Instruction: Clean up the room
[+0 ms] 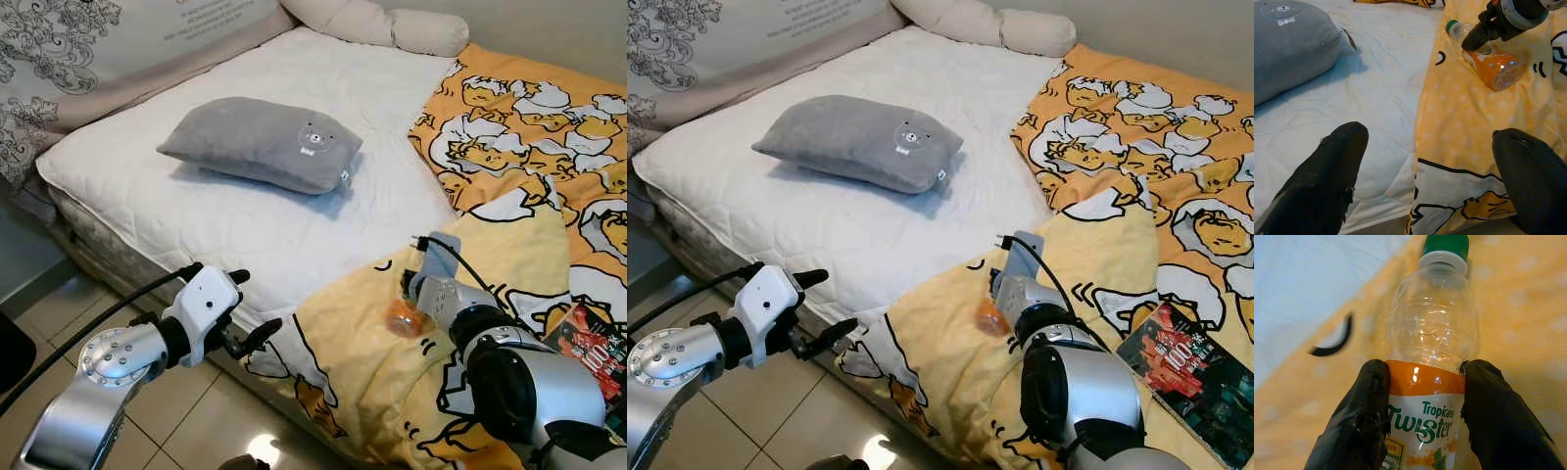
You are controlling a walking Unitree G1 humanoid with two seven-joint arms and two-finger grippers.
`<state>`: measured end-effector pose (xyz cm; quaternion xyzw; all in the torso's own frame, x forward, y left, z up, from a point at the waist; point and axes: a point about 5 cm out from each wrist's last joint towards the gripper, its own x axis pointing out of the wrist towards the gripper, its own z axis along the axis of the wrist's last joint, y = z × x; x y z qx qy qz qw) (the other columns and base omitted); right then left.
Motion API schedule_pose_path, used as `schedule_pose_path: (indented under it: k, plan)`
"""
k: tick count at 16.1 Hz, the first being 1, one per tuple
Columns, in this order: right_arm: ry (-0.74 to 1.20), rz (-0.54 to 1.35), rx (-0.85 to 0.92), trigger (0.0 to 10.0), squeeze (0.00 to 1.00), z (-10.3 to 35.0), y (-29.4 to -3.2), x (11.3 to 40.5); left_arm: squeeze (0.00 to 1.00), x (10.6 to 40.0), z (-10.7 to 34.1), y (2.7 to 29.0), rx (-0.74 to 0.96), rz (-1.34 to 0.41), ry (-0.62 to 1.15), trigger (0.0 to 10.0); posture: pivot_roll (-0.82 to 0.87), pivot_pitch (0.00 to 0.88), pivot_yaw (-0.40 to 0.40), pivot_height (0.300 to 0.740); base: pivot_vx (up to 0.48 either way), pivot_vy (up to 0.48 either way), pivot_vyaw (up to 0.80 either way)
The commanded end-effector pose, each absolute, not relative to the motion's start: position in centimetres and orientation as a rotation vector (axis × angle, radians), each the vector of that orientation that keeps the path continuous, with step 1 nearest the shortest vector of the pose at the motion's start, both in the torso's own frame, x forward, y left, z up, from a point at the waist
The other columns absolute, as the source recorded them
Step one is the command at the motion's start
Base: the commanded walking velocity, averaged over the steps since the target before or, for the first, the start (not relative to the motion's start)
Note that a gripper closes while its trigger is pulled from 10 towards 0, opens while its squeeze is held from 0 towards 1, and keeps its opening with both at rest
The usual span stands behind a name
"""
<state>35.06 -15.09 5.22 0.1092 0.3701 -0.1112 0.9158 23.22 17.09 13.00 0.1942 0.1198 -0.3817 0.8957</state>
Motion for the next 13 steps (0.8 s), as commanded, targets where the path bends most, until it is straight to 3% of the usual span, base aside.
schedule_pose_path:
  k: [1,3,5,6,7,9,10,13]
  plan:
    - [0.689,-0.181,0.285,0.0,0.00,6.5,-14.9,36.0,0.00,23.6,13.0,17.0,0.407,-0.777,0.237,10.0,0.03,0.000,0.049,0.740,0.000,0.000,0.00]
    - [0.572,-0.139,0.345,0.0,0.00,8.1,-15.3,37.0,0.00,23.7,12.4,16.9,0.395,-0.769,0.241,10.0,0.01,0.000,0.065,0.740,0.000,0.000,0.00]
    - [0.344,-0.133,0.536,0.1,0.00,11.0,-16.6,38.3,0.00,23.9,12.1,16.5,0.384,-0.773,0.240,10.0,-0.01,0.000,0.079,0.740,0.000,0.000,0.00]
    - [0.301,-0.130,0.580,1.9,0.00,11.5,-16.9,38.5,0.00,23.9,12.0,16.4,0.381,-0.773,0.239,10.0,-0.01,0.000,0.079,0.740,0.000,0.000,0.00]
    - [0.173,-0.122,0.698,2.4,0.00,12.9,-17.8,38.8,0.00,24.0,11.9,16.3,0.379,-0.772,0.236,10.0,-0.01,0.000,0.083,0.740,0.000,0.000,0.00]
    - [0.056,-0.112,0.778,1.8,0.00,14.1,-18.9,38.9,0.00,24.1,11.9,16.2,0.376,-0.768,0.229,10.0,-0.01,0.000,0.081,0.740,0.000,0.000,0.00]
    - [-0.057,-0.085,0.832,0.0,0.00,15.3,-19.7,38.9,0.00,24.2,11.9,16.2,0.371,-0.759,0.221,10.0,-0.01,0.000,0.079,0.740,0.000,0.000,0.00]
    - [-0.212,-0.001,0.955,0.0,0.00,16.7,-20.3,38.6,0.00,24.2,11.7,16.2,0.351,-0.736,0.214,10.0,0.00,0.000,0.063,0.740,0.000,0.000,0.00]
